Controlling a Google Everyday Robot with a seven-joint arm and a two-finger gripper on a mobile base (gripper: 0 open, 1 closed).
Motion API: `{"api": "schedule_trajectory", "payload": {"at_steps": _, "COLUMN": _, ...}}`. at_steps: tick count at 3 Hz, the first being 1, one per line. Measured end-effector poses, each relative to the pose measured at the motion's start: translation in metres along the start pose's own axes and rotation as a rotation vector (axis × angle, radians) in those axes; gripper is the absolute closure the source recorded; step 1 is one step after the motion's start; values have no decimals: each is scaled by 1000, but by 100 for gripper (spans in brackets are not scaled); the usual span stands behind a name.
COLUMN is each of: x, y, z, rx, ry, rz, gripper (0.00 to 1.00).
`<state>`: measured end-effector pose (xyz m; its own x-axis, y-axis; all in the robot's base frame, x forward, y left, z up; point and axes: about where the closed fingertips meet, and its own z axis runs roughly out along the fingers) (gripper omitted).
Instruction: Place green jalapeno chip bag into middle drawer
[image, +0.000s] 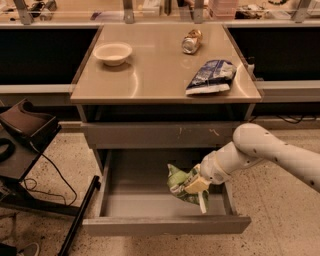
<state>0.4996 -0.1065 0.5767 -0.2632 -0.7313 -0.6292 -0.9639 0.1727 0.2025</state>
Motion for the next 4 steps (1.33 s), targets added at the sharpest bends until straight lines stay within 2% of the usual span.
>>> {"api": "schedule_trajectory", "payload": {"at_steps": 1, "x": 14, "y": 0, "z": 21, "rx": -34, "ry": -10, "rz": 27, "gripper": 100}}
{"api": "schedule_trajectory", "payload": {"at_steps": 2, "x": 14, "y": 0, "z": 21, "rx": -34, "ry": -10, "rz": 27, "gripper": 100}}
{"api": "schedule_trajectory", "payload": {"at_steps": 3, "x": 28, "y": -15, "z": 40, "rx": -23, "ry": -30, "rz": 64, "gripper": 100}}
{"api": "schedule_trajectory", "payload": {"at_steps": 4, "x": 47, "y": -49, "z": 69, "rx": 14, "ry": -59, "rz": 120, "gripper": 100}}
